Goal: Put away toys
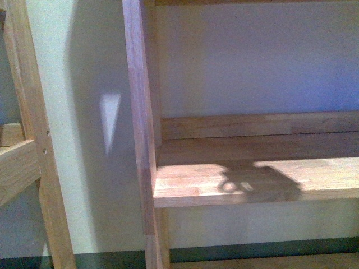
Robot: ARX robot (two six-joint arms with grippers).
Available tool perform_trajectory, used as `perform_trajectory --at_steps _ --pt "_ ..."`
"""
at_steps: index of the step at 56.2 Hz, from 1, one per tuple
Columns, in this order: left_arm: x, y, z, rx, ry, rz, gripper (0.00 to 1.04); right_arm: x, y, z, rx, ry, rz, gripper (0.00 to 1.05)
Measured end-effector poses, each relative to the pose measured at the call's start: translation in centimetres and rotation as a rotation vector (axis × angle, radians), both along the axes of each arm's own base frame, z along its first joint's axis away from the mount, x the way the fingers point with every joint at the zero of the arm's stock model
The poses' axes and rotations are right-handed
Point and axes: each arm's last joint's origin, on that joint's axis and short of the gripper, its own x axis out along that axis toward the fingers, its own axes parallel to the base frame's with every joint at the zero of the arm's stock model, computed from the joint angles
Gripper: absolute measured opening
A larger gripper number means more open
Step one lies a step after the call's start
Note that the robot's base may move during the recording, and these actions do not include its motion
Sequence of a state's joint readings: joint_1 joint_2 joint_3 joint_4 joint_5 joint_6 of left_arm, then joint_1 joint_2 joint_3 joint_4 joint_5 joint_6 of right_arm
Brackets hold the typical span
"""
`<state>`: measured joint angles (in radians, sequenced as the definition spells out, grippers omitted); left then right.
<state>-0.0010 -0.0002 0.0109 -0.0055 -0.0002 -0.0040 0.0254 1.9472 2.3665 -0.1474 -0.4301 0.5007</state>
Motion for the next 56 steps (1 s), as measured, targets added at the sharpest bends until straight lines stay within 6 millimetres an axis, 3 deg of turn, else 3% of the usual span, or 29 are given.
perform_trajectory --at_steps 46,56 --pt "0.0 0.0 0.0 0.000 0.000 0.000 0.99 1.4 1.3 -0.8 0.009 -0.009 0.107 0.17" --pt "0.0 0.0 0.0 0.000 0.000 0.000 0.99 0.8 1.1 -0.7 0.012 -0.028 0.092 0.51"
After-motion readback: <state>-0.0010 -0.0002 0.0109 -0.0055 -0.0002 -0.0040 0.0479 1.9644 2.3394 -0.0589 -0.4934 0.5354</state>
